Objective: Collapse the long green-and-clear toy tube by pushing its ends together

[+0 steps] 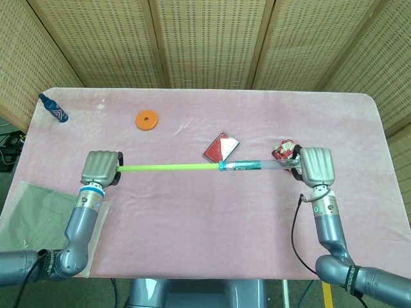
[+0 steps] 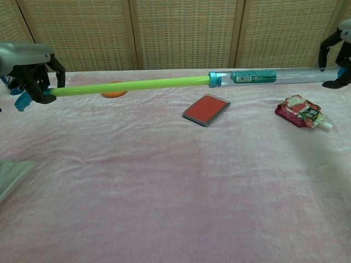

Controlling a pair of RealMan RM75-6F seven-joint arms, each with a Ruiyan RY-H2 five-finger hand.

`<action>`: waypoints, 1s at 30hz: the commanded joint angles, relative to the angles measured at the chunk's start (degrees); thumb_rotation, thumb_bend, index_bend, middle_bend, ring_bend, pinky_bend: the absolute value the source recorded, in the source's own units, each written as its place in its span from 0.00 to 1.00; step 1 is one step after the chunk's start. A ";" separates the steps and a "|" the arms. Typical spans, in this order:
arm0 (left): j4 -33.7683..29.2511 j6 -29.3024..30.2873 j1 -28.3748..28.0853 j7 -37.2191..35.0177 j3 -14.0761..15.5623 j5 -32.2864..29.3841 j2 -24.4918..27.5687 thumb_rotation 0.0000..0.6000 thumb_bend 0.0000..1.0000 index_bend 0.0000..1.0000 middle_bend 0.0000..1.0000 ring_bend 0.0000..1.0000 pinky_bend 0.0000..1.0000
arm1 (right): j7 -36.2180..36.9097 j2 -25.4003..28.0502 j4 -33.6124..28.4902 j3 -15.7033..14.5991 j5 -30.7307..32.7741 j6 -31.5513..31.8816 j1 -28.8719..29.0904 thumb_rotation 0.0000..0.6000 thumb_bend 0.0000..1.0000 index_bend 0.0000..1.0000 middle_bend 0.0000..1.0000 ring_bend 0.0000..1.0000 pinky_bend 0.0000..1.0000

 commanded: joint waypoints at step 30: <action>-3.08 2.01 -3.87 0.68 -0.56 -1.79 -3.02 1.00 0.58 0.67 0.83 0.75 0.73 | -4.00 -5.10 -2.78 -2.78 -0.66 3.03 2.66 1.00 0.51 0.77 1.00 1.00 0.81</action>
